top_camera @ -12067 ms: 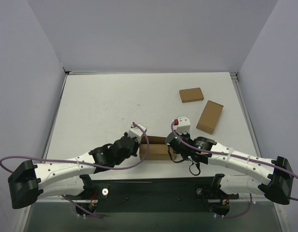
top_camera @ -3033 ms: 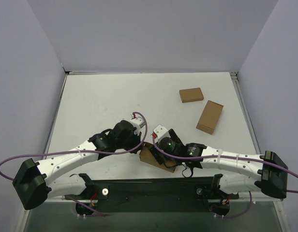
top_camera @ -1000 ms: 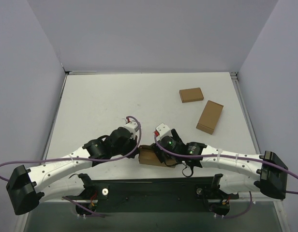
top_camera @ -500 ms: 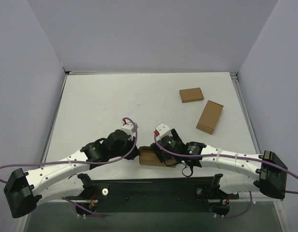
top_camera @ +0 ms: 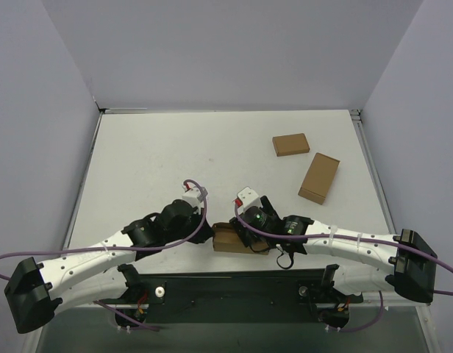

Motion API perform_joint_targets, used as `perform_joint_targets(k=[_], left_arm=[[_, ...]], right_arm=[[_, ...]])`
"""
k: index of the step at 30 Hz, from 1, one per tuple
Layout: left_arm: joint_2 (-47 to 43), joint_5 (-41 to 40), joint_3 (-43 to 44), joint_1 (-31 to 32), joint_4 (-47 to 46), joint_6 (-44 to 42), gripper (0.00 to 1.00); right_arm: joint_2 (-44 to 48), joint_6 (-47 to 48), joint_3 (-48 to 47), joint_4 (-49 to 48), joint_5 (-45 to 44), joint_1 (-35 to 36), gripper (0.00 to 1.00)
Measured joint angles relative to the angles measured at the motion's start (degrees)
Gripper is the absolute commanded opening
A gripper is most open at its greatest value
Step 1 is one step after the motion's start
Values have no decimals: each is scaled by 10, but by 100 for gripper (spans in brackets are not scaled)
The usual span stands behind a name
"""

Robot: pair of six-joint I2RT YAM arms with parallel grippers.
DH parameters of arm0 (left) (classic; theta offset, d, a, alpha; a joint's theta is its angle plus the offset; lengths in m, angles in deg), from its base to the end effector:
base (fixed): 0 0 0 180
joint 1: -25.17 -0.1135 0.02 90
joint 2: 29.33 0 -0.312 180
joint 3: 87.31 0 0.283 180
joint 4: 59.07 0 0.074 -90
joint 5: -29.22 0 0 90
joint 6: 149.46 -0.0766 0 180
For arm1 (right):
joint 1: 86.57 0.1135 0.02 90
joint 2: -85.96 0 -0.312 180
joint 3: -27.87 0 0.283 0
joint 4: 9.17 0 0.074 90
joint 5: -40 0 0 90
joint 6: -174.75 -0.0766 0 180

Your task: Fold the paper box

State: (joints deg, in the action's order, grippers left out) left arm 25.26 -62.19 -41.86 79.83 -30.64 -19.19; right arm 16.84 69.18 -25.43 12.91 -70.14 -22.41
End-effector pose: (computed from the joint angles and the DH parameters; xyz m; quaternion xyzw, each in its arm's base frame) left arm 0.1392 -0.1930 0.2310 0.1070 0.8907 -0.3180 0.3067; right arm 0.1528 0.2551 0.2382 -0.2940 0.8378 0.1566 0.4326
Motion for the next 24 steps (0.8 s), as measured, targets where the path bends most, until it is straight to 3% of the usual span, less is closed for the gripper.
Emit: perform_joint_targets(k=[24], left_arm=[[-29, -12, -26, 5, -8, 18, 0]], right_arm=[[2, -6, 0, 1, -1, 0, 75]])
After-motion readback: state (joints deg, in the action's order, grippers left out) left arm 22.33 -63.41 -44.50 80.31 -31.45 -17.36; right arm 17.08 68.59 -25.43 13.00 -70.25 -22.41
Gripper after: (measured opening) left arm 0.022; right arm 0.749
